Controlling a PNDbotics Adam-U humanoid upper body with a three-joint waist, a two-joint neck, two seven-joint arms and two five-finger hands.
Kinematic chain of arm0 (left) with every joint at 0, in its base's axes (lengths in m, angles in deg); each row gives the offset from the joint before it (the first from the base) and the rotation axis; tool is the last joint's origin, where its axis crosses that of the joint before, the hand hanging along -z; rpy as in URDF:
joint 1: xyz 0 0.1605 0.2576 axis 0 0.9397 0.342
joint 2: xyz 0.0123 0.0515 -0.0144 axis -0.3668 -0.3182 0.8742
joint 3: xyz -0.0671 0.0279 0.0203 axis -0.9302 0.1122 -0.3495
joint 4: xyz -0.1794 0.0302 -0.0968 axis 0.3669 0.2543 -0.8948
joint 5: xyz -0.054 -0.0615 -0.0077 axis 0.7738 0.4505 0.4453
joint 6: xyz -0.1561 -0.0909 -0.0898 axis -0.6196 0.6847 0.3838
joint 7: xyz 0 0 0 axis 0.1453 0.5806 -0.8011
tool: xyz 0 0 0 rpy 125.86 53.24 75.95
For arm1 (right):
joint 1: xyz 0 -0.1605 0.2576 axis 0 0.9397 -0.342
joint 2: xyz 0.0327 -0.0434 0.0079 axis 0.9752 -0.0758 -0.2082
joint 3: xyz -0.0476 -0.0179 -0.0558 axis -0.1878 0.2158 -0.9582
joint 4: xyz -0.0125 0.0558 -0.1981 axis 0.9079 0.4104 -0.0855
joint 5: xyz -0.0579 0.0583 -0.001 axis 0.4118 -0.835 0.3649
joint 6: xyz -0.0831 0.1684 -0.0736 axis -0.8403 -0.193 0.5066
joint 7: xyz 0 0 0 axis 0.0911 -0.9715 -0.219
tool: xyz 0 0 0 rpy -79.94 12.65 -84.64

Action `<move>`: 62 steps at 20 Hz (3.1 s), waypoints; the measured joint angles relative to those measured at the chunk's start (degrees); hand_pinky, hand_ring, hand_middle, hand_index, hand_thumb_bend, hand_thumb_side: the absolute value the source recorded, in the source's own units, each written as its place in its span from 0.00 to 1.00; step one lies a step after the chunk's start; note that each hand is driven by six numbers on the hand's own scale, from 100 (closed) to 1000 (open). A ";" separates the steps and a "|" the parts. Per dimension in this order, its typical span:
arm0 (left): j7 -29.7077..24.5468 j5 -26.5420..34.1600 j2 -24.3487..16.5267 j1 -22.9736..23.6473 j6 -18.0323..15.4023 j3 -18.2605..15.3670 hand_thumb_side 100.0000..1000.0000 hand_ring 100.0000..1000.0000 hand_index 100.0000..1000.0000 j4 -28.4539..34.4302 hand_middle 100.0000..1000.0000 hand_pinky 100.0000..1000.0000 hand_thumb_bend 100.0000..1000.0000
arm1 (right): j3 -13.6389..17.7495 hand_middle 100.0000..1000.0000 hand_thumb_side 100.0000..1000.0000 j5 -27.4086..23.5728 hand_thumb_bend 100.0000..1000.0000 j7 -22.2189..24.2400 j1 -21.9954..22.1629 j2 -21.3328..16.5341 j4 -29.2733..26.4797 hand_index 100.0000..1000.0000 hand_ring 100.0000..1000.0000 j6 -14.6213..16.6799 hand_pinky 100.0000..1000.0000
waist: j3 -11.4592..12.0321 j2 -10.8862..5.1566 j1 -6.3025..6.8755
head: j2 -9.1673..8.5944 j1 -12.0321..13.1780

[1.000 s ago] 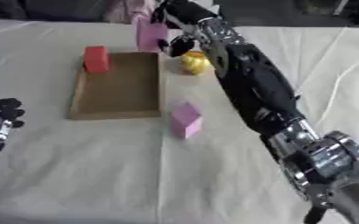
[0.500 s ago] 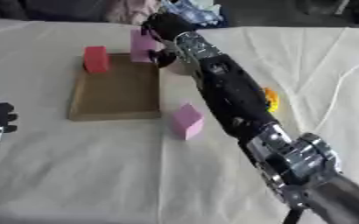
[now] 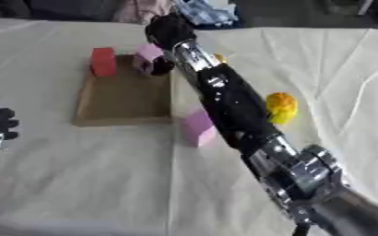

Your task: Pick up objects on the table and place them in the box.

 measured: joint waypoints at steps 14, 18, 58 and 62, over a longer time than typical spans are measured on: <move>0.01 0.00 0.01 -0.09 -0.01 0.05 0.51 0.73 0.74 0.00 0.68 0.71 0.15 | -1.70 0.65 0.57 -10.22 0.38 3.11 0.42 -1.16 -5.60 0.76 0.75 2.89 0.88 | -1.25 0.00 0.00 | 0.02 0.14; 0.09 0.00 0.01 -0.07 -0.02 -0.25 0.51 0.73 0.74 0.00 0.68 0.71 0.15 | -2.51 0.66 0.55 -18.08 0.33 6.89 0.35 -4.16 -10.46 0.79 0.75 3.50 0.88 | -2.40 0.00 0.00 | 0.05 0.61; 0.51 -0.27 -0.06 0.61 0.02 -0.94 0.51 0.73 0.74 0.00 0.68 0.72 0.14 | 0.12 0.65 0.23 -12.42 0.28 20.60 3.06 -10.64 -0.26 0.75 0.74 3.81 0.92 | -5.16 0.00 0.06 | -0.44 1.41; 0.51 -0.27 -0.05 0.61 0.03 -0.94 0.51 0.74 0.74 0.00 0.68 0.72 0.14 | 0.80 0.56 0.04 -8.52 0.03 14.68 3.42 -9.66 1.25 0.62 0.68 2.76 0.88 | -5.06 0.00 0.07 | -0.46 1.22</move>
